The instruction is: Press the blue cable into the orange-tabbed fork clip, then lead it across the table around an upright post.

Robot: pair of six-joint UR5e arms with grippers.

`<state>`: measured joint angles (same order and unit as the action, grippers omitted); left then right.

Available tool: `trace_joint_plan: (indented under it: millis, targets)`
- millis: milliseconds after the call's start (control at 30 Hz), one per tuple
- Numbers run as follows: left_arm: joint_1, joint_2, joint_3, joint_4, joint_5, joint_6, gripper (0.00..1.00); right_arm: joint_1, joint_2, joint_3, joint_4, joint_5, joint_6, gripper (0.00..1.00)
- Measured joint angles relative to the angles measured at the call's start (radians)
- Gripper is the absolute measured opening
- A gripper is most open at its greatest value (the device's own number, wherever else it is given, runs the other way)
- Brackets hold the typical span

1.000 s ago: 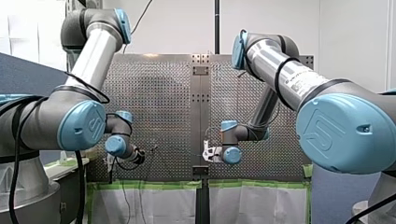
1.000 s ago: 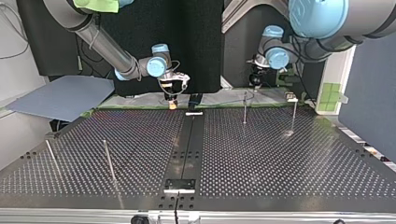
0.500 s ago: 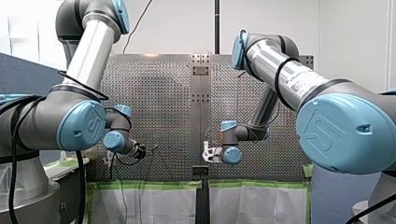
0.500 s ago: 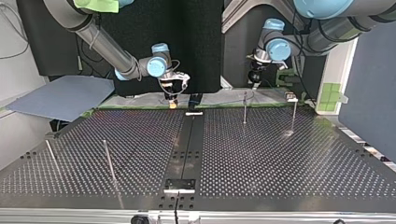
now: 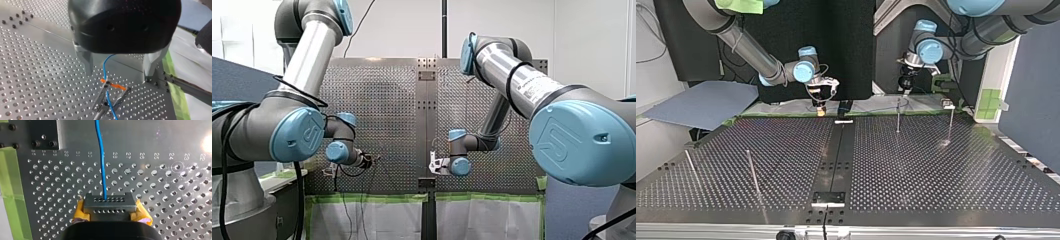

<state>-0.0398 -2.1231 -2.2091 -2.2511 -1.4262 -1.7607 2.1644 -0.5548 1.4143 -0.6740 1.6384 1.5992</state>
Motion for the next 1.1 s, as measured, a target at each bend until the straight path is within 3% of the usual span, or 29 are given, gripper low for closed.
trace_joint_plan:
  millis: [533, 800, 1100]
  targets:
    - [-0.008, 0.000, -0.001, 0.001, -0.031, 0.002, 1.00, 0.000, 0.002, 0.001, 0.000, -0.001, 0.003, 0.00]
    - [-0.008, 0.000, -0.001, -0.012, -0.068, 0.017, 1.00, 0.000, 0.003, 0.000, -0.001, -0.001, 0.006, 0.00]
    - [-0.008, 0.000, -0.001, -0.015, -0.072, 0.017, 1.00, 0.000, 0.004, 0.001, -0.002, -0.002, 0.007, 0.00]
